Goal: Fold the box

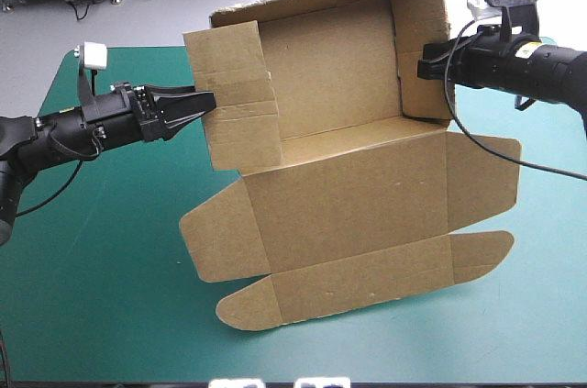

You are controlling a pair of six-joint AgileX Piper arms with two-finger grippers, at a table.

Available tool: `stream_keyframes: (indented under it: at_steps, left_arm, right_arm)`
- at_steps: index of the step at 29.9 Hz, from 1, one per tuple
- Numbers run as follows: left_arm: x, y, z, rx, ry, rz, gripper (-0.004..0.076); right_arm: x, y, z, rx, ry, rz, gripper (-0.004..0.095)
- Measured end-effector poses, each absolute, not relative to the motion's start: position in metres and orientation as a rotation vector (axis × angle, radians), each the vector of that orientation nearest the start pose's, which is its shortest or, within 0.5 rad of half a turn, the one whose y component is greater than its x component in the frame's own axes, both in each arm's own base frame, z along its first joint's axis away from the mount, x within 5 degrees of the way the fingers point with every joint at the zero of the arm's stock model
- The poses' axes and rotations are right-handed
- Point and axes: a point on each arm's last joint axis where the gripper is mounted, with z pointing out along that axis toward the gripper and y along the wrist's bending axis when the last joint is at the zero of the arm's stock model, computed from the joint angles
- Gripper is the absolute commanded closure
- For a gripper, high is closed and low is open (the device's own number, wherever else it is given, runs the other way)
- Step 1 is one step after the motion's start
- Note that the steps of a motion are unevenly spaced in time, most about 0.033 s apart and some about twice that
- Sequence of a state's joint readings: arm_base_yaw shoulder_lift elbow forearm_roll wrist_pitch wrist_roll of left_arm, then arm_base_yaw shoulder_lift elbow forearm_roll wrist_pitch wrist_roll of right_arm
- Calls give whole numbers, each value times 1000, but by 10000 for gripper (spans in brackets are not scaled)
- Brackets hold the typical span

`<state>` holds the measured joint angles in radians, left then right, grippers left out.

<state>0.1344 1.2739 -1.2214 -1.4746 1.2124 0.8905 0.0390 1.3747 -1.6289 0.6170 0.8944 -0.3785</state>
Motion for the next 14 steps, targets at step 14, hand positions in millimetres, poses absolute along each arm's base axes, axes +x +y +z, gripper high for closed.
stream_keyframes:
  at_steps: [14]
  left_arm:
    - [248,-59,421,445,1830,-1160,350]
  right_arm:
    - [281,68,478,-323,1969,554,907]
